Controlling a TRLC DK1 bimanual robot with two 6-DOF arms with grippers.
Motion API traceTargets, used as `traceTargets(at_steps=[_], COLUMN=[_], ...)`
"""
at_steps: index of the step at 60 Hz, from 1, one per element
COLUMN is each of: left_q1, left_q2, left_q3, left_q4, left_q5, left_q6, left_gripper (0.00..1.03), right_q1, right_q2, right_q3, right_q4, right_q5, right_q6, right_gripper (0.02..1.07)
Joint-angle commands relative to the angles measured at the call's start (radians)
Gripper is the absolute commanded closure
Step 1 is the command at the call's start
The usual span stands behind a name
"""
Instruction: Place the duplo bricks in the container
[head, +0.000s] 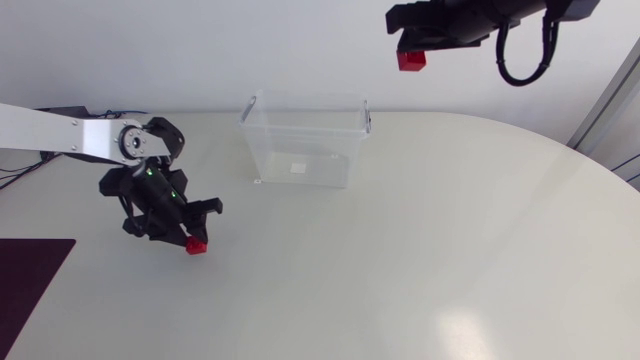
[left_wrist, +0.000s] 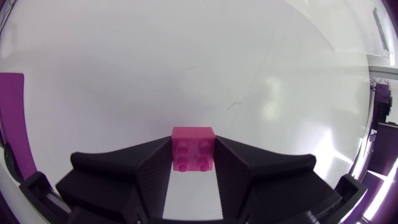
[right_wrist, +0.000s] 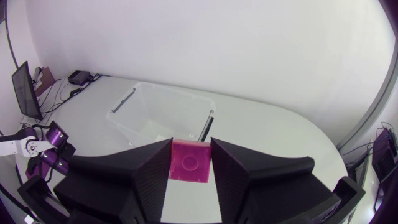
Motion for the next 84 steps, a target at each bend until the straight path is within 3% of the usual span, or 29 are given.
traceTargets(at_steps=[1,13,24,32,47,51,54,55,56,68,84], left_q1=[0.002,-0.033,-0.090,-0.105,-0.135,-0.138,-0.139,-0.138,-0.138,-0.144,-0.138], left_q2=[-0.116,-0.340,-0.576,-0.713,-0.922,-0.949,-0.961,-0.968,-0.971,-0.972,-0.854], left_q3=[-0.026,-0.047,-0.038,-0.018,-0.033,-0.035,-0.035,-0.040,-0.043,-0.115,-0.124], left_q4=[-0.030,-0.036,-0.040,-0.039,0.064,0.093,0.113,0.135,0.148,0.366,0.595], left_q5=[0.008,0.005,-0.063,-0.074,-0.094,-0.095,-0.097,-0.097,-0.098,-0.117,-0.115], left_q6=[0.016,0.048,0.083,0.116,0.136,0.137,0.139,0.142,0.142,0.175,0.205], left_gripper=[0.96,0.96,0.96,0.96,0.96,0.96,0.96,0.96,0.96,0.96,0.95], right_q1=[0.014,0.039,0.063,0.062,0.046,0.042,0.039,0.040,0.040,0.043,0.054], right_q2=[0.029,0.086,0.147,0.230,0.454,0.515,0.557,0.574,0.578,0.523,0.172], right_q3=[-0.014,-0.037,-0.068,-0.025,0.090,0.154,0.200,0.214,0.220,0.196,-0.063], right_q4=[0.058,0.210,0.361,0.396,0.417,0.376,0.331,0.325,0.319,0.264,0.227], right_q5=[0.005,0.000,0.000,-0.009,-0.017,-0.014,-0.006,0.003,0.005,0.006,0.037], right_q6=[-0.025,-0.045,-0.081,-0.084,-0.093,-0.094,-0.091,-0.093,-0.093,-0.093,-0.114], right_gripper=[0.78,0.78,0.78,0.78,0.74,0.65,0.38,0.15,0.05,0.06,0.06])
